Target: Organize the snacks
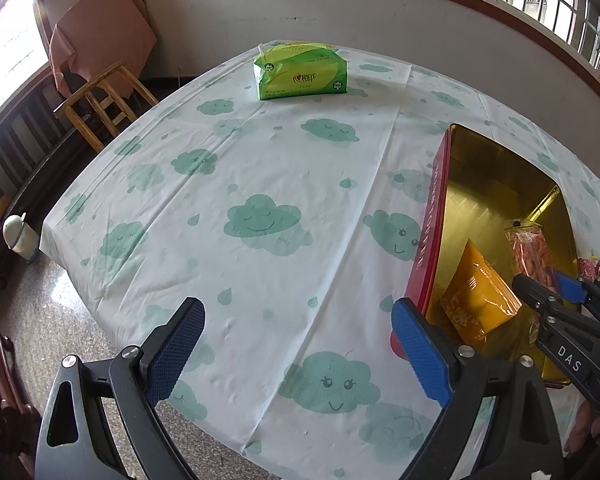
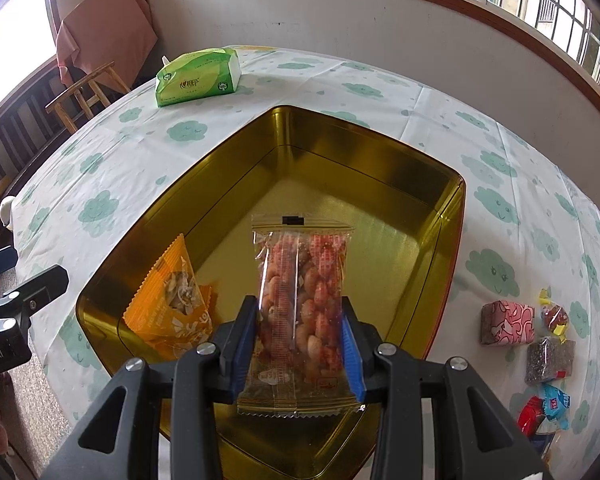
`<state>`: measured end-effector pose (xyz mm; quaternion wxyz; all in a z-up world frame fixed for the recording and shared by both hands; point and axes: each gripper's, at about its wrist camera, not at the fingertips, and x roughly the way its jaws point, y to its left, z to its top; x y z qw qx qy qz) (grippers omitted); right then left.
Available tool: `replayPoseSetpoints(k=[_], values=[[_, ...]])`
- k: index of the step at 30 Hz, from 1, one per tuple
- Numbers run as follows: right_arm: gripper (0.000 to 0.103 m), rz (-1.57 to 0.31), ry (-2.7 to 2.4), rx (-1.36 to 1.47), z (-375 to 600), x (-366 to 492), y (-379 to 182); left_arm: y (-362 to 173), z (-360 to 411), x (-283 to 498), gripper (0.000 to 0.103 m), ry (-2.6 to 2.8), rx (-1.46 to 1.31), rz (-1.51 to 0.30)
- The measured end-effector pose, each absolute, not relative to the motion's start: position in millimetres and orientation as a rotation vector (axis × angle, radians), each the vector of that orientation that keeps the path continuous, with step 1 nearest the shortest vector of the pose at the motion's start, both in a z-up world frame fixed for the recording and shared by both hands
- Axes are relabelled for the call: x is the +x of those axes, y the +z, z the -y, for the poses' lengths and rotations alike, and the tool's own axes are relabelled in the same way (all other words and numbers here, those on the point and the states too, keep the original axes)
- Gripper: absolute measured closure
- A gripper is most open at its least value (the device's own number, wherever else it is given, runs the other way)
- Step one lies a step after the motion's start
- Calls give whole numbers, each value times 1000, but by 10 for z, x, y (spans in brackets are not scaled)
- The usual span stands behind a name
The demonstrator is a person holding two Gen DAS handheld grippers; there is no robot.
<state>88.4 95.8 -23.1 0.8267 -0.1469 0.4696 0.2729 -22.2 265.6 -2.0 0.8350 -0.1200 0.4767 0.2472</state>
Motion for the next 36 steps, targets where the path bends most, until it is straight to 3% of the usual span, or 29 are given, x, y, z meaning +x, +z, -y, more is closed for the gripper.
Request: replayPoseSetpoints(k=[13,17,21,29,36], values=[[63,-1017,594,-304,-968,916,-308,-15,-2621,-218,10,519,-259,-1015],[50,-1010,612,-302,-952,881,-272,15,-2574,-202,10,512,-253,-1010],[49,-973,634,-253,-814,799,-94,96,-2479,-201,10,493,-248,-991],[49,-895,563,-180,46,689,290,205,-2071,-116,10,400,-204,-976],[49,-913,363,-179,1111,694,264,283,-1541,-31,10,276,-143,-971]])
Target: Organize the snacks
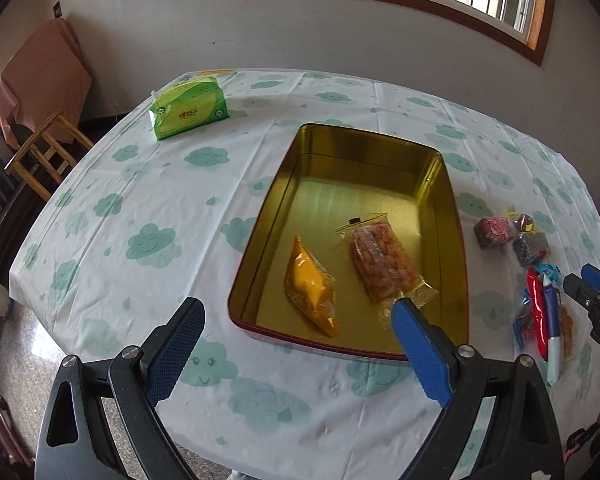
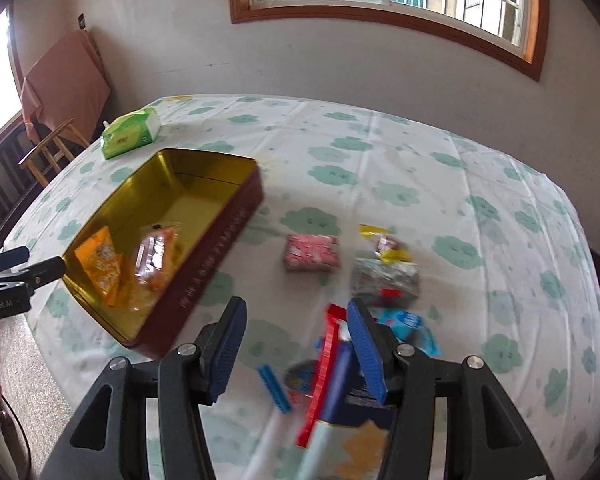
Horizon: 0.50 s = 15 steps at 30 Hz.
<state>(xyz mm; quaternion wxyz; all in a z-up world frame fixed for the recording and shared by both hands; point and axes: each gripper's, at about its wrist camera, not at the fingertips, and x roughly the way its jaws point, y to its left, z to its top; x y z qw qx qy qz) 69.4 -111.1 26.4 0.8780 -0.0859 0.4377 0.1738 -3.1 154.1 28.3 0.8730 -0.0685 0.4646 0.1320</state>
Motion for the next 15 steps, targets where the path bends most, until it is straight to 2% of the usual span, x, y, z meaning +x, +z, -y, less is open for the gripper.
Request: replayPoseSetpoints(k=[7,15], values=[[49,-998,239,-161,1805,653,-34,280,-1048,66,10,154,-96,-986],[49,-1052,246,-140,1877,620,-320,204,-646,120,10,69,-47,-1021]])
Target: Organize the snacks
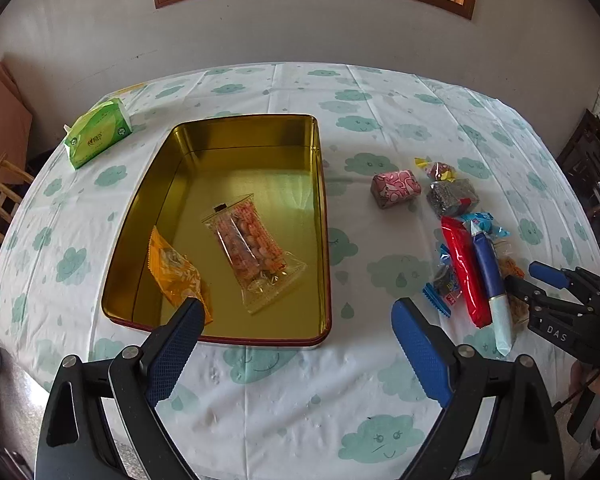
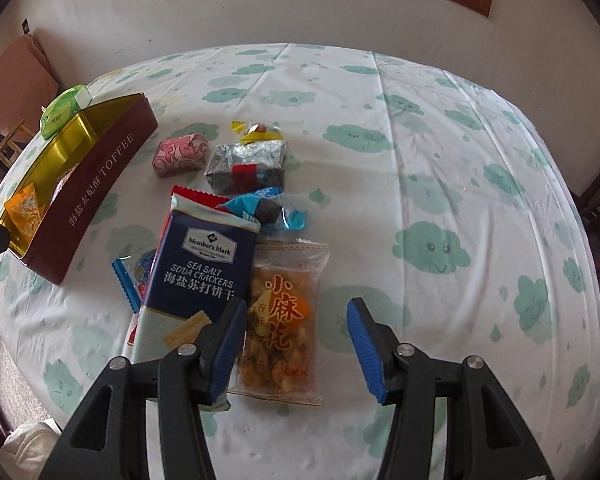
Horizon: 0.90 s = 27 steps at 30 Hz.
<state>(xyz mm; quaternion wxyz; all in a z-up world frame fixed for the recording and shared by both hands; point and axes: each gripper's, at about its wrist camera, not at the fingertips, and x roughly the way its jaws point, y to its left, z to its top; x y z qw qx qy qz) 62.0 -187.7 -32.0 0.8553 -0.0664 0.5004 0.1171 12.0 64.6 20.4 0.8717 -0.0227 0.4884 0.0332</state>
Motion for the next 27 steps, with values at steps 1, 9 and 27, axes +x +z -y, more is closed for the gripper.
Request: replayPoseSetpoints(k=[1,9,27], values=[[49,-1052,252,-134,1868,624,-336,197,-621,126,10,65,-44,-1023],[50,-1047,255,-156,1813,595,-463,114,-447,185,10,24,-45,-1053],[66,-997,99,-75,2571,755,-470,65,289,342,10,-113,22,-1088]])
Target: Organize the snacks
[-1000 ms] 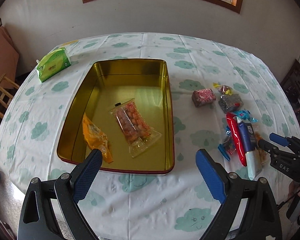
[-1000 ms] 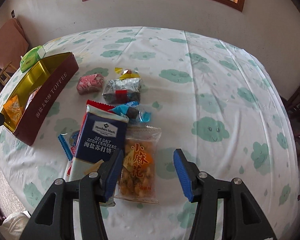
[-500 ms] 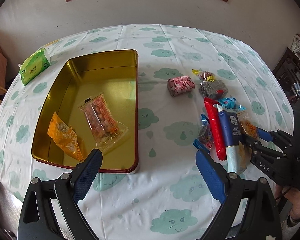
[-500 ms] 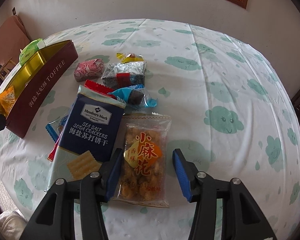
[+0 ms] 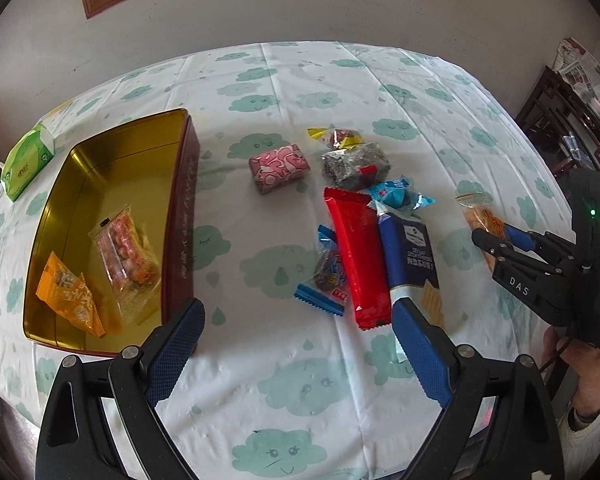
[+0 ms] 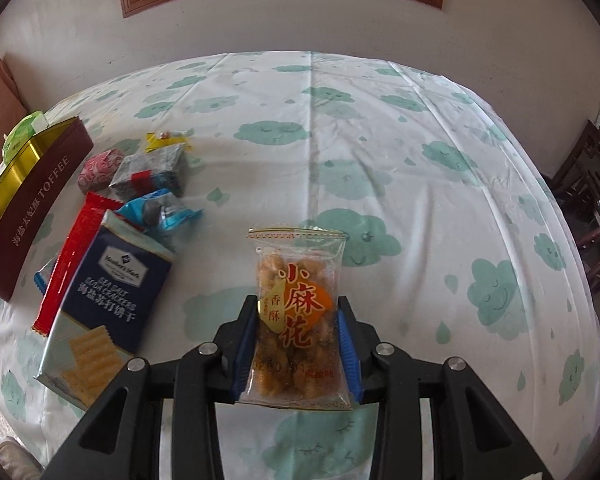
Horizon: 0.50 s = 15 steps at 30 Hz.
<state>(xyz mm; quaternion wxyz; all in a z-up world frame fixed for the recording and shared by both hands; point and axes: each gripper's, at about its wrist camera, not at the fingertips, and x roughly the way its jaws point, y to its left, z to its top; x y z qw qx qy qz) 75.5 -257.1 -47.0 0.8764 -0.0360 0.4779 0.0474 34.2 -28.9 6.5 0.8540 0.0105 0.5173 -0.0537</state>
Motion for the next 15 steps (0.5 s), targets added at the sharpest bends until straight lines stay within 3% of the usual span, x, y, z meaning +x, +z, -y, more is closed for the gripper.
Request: replayPoseSetpoints(k=[6,15], values=[[66,-987,74,-42,2804,751,-480,19,662,447,11,-161,83,-1112],[66,-972,91,-7,2985,710,-483,-177,1120,563,24,-170,144,-1170]])
